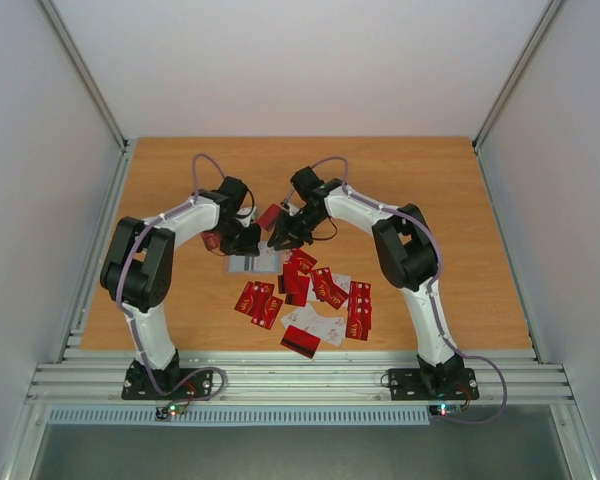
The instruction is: Put the credit cards into the card holder
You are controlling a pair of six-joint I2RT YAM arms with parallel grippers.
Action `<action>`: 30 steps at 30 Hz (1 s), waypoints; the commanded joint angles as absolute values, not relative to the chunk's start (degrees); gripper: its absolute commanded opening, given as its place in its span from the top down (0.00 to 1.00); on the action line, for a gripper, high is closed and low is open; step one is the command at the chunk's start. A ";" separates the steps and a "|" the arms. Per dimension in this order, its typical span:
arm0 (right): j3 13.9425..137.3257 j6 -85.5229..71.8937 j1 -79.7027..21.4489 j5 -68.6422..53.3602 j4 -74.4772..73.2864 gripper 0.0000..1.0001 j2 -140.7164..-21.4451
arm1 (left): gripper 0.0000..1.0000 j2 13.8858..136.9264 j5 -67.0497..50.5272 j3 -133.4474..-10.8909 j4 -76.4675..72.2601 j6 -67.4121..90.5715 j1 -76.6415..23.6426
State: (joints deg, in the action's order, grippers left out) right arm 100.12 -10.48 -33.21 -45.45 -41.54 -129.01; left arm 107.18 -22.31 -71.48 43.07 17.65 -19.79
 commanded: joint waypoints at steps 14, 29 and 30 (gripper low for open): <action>102.57 -9.23 -33.74 -42.54 -45.79 0.76 -134.00 | 1.00 111.97 -20.82 -74.24 44.90 13.54 -19.62; 106.52 -7.44 -35.06 -42.08 -48.35 0.76 -135.27 | 1.00 113.36 -21.62 -73.70 44.12 13.01 -19.64; 106.85 -7.08 -35.25 -41.83 -48.75 0.76 -135.31 | 1.00 113.43 -21.62 -73.70 44.08 13.01 -19.61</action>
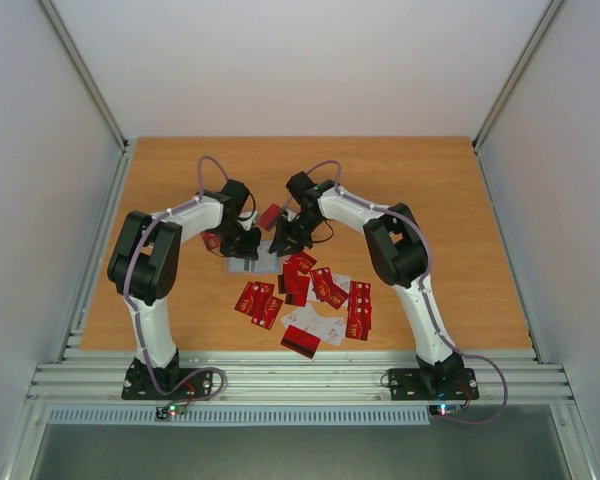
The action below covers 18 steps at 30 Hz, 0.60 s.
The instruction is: Put the credit cards into the card holder
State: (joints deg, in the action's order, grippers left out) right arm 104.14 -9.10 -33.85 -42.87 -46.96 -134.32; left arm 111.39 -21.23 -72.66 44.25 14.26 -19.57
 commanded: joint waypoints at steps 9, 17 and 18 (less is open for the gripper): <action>109.68 -4.60 -36.71 -39.11 -53.05 0.76 -135.41 | 1.00 113.38 -21.62 -73.87 44.11 13.26 -19.60; 110.40 -2.49 -37.17 -34.02 -57.56 0.76 -133.95 | 1.00 112.94 -21.45 -73.75 44.03 13.58 -19.60; 110.27 -2.39 -37.18 -34.13 -57.45 0.76 -133.59 | 1.00 112.94 -21.45 -73.74 43.94 13.68 -19.60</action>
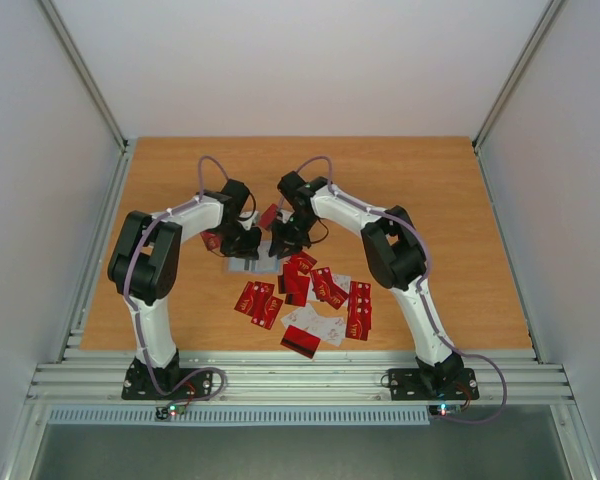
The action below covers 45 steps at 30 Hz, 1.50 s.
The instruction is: Put the credit cards into the card holder
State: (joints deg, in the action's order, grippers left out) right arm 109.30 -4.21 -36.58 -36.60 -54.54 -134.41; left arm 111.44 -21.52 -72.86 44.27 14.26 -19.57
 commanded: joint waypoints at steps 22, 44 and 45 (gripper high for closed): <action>114.32 -3.51 -38.88 -40.58 -54.30 0.76 -134.27 | 0.93 96.43 -20.56 -71.16 48.80 19.97 -15.79; 134.91 -4.24 -42.27 -40.95 -61.06 0.74 -146.63 | 0.90 77.76 -19.87 -57.61 52.26 20.23 -8.97; 135.07 -4.40 -42.29 -41.10 -60.93 0.73 -146.76 | 0.90 77.52 -19.75 -57.65 52.28 20.01 -8.96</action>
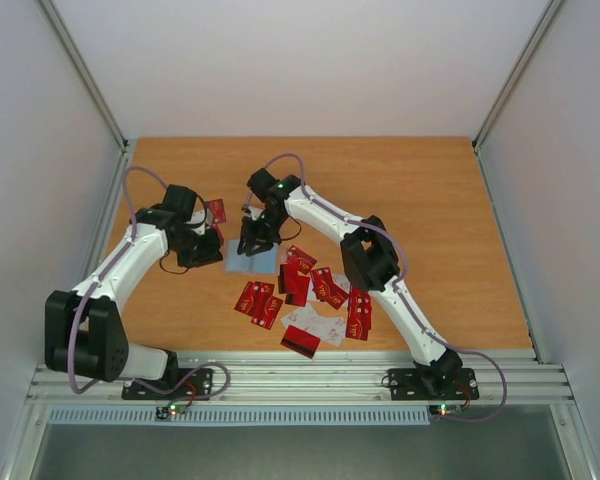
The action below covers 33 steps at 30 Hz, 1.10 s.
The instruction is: Put the credit cards into the card holder
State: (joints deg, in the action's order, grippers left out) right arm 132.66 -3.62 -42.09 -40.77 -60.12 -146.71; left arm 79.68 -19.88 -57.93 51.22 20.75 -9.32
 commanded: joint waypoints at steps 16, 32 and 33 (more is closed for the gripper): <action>112.63 -0.97 -42.16 -28.90 -58.66 0.73 -122.99 | 0.76 72.34 -21.67 -56.70 54.79 20.36 -9.29; 65.18 -14.26 -42.55 -28.50 -47.24 0.59 -88.46 | 0.52 66.77 -27.49 -48.51 54.45 24.34 -25.11; 63.20 -15.30 -42.67 -28.34 -47.55 0.55 -86.61 | 0.53 66.91 -28.45 -48.04 53.58 24.34 -26.06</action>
